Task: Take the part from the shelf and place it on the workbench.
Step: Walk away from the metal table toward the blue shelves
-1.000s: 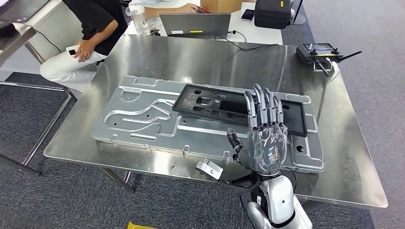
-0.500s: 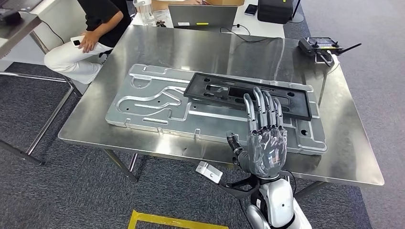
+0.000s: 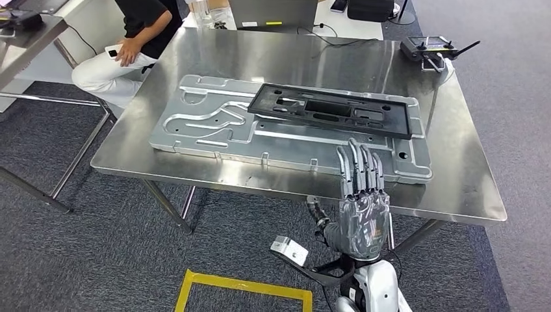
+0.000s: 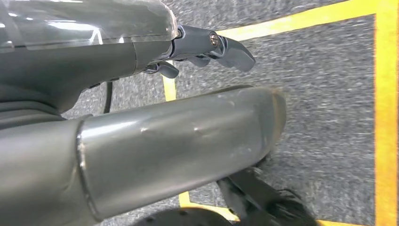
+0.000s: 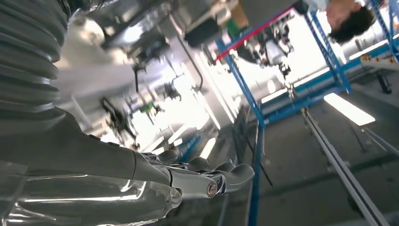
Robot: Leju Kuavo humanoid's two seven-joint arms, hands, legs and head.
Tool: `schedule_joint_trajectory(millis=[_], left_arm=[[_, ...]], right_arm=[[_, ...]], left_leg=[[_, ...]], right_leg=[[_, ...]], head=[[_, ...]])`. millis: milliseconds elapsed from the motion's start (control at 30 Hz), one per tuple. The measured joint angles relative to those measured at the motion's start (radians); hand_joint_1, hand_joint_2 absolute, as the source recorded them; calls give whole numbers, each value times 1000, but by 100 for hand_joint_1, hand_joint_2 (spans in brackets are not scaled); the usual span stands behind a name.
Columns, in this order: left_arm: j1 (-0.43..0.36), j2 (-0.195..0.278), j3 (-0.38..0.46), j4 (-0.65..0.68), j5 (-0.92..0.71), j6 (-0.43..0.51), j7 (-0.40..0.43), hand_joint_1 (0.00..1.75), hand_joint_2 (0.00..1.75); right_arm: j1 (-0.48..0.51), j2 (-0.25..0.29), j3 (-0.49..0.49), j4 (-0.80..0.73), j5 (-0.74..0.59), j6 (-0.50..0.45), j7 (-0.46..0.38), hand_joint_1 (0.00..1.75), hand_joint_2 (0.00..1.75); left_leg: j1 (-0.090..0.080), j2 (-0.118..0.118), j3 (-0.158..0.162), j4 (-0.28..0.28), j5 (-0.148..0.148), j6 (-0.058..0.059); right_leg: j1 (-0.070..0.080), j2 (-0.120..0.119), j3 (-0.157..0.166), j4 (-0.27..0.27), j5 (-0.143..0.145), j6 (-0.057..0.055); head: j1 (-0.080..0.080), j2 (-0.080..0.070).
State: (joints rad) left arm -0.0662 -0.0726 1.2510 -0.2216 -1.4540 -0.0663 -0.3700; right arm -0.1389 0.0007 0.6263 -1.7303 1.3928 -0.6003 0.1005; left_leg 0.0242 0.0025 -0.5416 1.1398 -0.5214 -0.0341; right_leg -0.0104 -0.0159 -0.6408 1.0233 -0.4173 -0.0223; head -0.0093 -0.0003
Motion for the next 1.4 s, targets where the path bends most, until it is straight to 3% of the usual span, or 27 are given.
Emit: schedule_joint_trajectory(millis=[33,100,167,200,267,333,367,400,433,500,567,600,633,700,733,833,867,900,933,1000,1067,1133,1200,1233,1300,1367,1400], left_arm=[[0,0,3,0,3,1,0,0,0],[1,0,8,0,8,3,0,0,0],[4,-1,13,0,11,4,0,0,0],[4,-2,15,0,11,4,0,0,0],[4,-3,20,0,13,4,0,0,0],[5,-3,24,0,15,5,-1,0,0],[5,-3,27,0,17,7,-2,0,0],[5,-4,29,0,17,9,-4,0,0],[6,-4,31,0,18,11,-4,0,0],[7,-7,34,0,19,15,-5,0,0],[8,-11,38,0,21,19,-6,0,0],[9,-13,40,0,22,20,-6,0,0],[10,-14,43,0,23,22,-7,0,0],[11,-14,49,0,25,24,-8,0,0],[13,-15,52,0,25,25,-9,0,0],[18,-17,56,0,27,27,-11,0,0],[18,-17,57,0,29,28,-12,0,0],[18,-17,59,0,30,28,-15,0,0],[19,-17,61,0,31,29,-16,0,0],[20,-17,64,0,31,31,-18,0,0],[20,-17,67,0,30,32,-18,0,0],[18,-18,73,0,29,33,-18,0,0],[20,-22,80,0,28,33,-18,0,0],[23,-24,82,0,27,33,-18,0,0],[25,-27,85,0,25,34,-18,0,0],[25,-27,88,0,21,35,-18,0,0],[25,-27,89,0,18,35,-18,0,0]], right_arm=[[17,1,-3,-2,-27,-10,-13,0,175],[56,5,-10,-6,-83,-29,-42,0,175],[97,11,-22,-7,-137,-46,-74,0,175],[116,15,-29,-7,-158,-54,-88,0,175],[146,22,-42,-6,-183,-63,-107,0,175],[170,30,-55,-3,-208,-71,-123,0,175],[183,35,-63,-1,-231,-76,-133,0,175],[199,40,-74,3,-262,-80,-148,0,175],[215,45,-87,7,-299,-84,-167,0,175],[245,59,-118,17,-390,-88,-215,0,175],[276,77,-157,29,-491,-89,-265,0,87],[292,86,-178,36,-540,-91,-287,0,44],[309,93,-201,45,-585,-92,-308,0,0],[343,105,-243,66,-648,-94,-341,0,0],[357,112,-261,76,-669,-95,-354,0,0],[387,131,-300,99,-720,-80,-375,0,0],[397,137,-317,109,-751,-61,-383,0,0],[407,145,-339,125,-789,-34,-395,0,0],[415,156,-370,149,-833,0,-415,0,0],[420,180,-456,220,-910,74,-468,0,0],[395,203,-598,356,-955,152,-549,0,0],[352,220,-792,552,-951,207,-641,0,0],[322,227,-956,717,-925,220,-703,0,0],[312,230,-1016,776,-913,221,-719,0,0],[289,239,-1112,878,-881,224,-721,0,0],[264,250,-1199,970,-830,232,-672,0,0],[253,253,-1237,1015,-803,234,-633,0,0]], left_leg=[[-1,-3,46,-66,-5,4],[-7,-8,85,-136,-27,16],[-7,-5,72,-141,-16,36],[-7,-3,62,-141,-5,48],[-5,4,35,-143,19,67],[-8,7,6,-142,43,75],[-9,8,-9,-140,55,76],[-11,8,-26,-138,66,76],[-13,8,-41,-135,75,74],[-16,8,-67,-127,91,70],[-20,7,-80,-121,106,62],[-20,7,-82,-121,114,57],[-20,7,-82,-123,123,50],[-17,5,-90,-121,120,37],[-16,4,-98,-105,95,31],[-11,2,-141,44,-45,15],[-11,2,-150,106,-67,11],[-11,2,-149,146,-63,8],[-10,2,-131,153,-37,7],[-10,1,-44,61,19,9],[-13,-2,58,-88,7,19],[-18,-5,96,-158,-22,37],[-17,-6,88,-165,-16,56],[-15,-5,83,-167,-9,65],[-13,-2,69,-169,4,78],[-15,-3,52,-167,15,81],[-16,-5,45,-165,19,81]], right_leg=[[0,0,-10,8,6,6],[3,0,-17,15,18,18],[2,1,-20,14,29,29],[0,4,-27,22,13,35],[-3,10,-51,88,-73,43],[-3,12,-72,209,-170,47],[-3,12,-74,260,-186,48],[-3,12,-64,288,-178,47],[-2,12,-39,284,-153,44],[2,12,58,178,-112,31],[9,11,167,27,-127,17],[12,11,197,-21,-141,13],[14,11,205,-44,-145,10],[9,8,190,-52,-126,0],[7,7,179,-55,-114,-7],[6,6,137,-55,-83,-19],[7,5,123,-53,-73,-18],[7,3,109,-50,-64,-16],[7,1,94,-45,-56,-14],[6,-1,70,-30,-46,-7],[8,-1,55,-15,-39,2],[10,-4,49,-8,-29,15],[9,-5,44,-4,-25,27],[7,-2,36,12,-40,33],[3,6,-4,105,-111,43],[0,10,-49,233,-183,50],[-2,10,-53,265,-195,52]], head=[[0,0],[1,0],[2,0],[2,0],[3,0],[3,0],[3,0],[3,0],[3,0],[3,0],[2,0],[2,0],[2,0],[3,0],[2,0],[0,0],[0,0],[0,0],[0,0],[0,0],[0,0],[0,0],[0,0],[1,0],[2,0],[2,0],[2,0]])
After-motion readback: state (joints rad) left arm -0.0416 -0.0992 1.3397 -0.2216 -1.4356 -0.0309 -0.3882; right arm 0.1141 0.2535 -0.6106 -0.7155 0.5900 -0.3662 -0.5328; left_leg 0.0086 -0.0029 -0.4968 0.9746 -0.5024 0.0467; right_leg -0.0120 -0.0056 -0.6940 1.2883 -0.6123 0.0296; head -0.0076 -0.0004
